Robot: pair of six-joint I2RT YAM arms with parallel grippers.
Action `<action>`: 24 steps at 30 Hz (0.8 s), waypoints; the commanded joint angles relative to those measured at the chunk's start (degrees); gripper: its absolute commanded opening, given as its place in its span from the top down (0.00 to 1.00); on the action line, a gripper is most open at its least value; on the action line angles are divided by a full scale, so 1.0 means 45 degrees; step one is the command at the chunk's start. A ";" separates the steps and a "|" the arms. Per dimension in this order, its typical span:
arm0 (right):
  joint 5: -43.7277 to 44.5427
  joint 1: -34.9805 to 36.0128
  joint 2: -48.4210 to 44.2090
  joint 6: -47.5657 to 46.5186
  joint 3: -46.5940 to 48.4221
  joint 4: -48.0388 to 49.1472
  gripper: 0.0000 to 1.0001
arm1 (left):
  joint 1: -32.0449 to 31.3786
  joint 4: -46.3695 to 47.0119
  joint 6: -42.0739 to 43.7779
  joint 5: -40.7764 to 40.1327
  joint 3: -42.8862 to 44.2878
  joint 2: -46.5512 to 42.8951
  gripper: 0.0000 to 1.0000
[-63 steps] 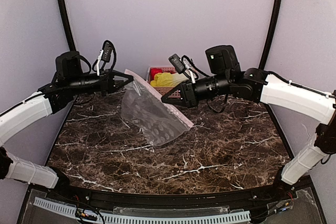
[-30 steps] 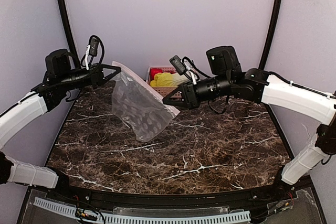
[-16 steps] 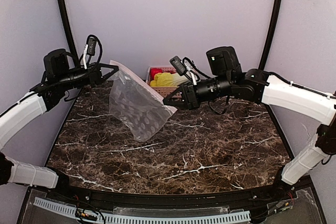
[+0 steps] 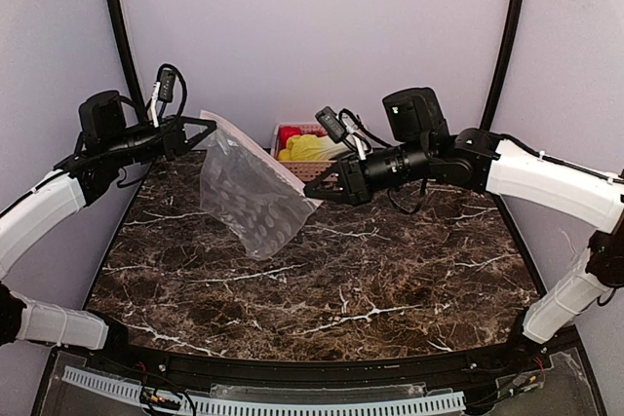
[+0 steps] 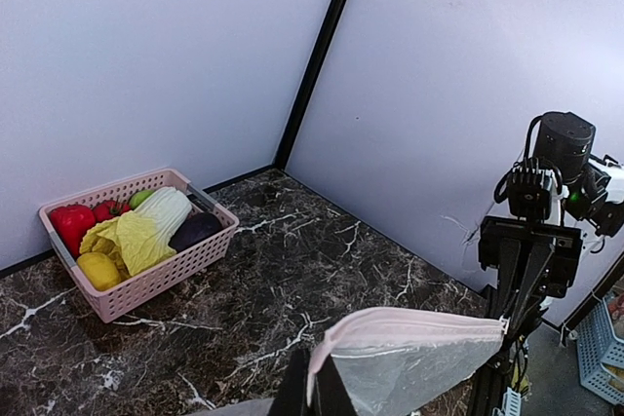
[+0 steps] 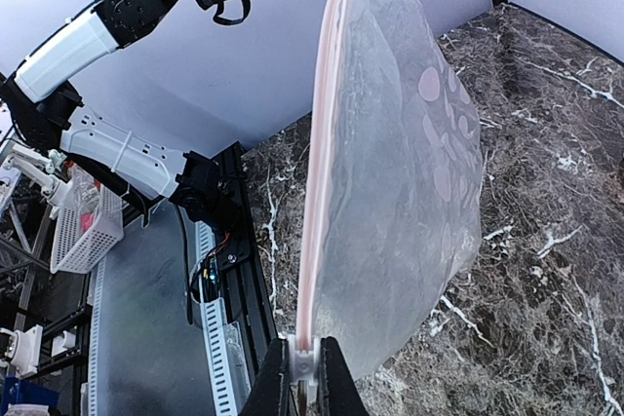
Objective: Place the food in the zip-top bag and seal the zipper
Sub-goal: Unzip the zipper from the zipper food storage bag.
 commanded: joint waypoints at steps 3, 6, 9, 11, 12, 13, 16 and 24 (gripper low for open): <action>-0.0245 0.0125 -0.0424 -0.0061 -0.0312 -0.1055 1.00 | 0.0587 0.0646 -0.0124 -0.1032 -0.0066 -0.0428 0.99; -0.0226 0.0127 -0.0463 -0.0071 -0.0331 -0.1074 1.00 | 0.0625 0.0657 -0.0124 -0.1034 -0.0065 -0.0427 0.99; -0.0206 0.0128 -0.0465 -0.0061 -0.0353 -0.1071 1.00 | 0.0650 0.0665 -0.0150 -0.1032 -0.0075 -0.0423 0.99; -0.0205 0.0125 -0.0468 -0.0066 -0.0339 -0.1064 1.00 | 0.0666 0.0717 -0.0188 -0.0976 -0.0076 -0.0403 0.99; -0.0208 0.0127 -0.0454 -0.0070 -0.0320 -0.1073 1.00 | 0.0668 0.0750 -0.0205 -0.0837 -0.0083 -0.0396 0.99; -0.0225 0.0123 -0.0438 -0.0071 -0.0300 -0.1074 1.00 | 0.0668 0.0848 -0.0232 -0.0656 -0.0093 -0.0352 0.99; -0.0217 0.0127 -0.0395 -0.0088 -0.0195 -0.1065 0.95 | 0.0630 0.0976 -0.0127 -0.0229 -0.0075 -0.0245 0.99; 0.1664 0.0024 -0.1221 -0.0034 -0.0316 -0.0384 0.48 | -0.0821 -0.0265 0.1215 0.0417 0.0370 0.0163 0.99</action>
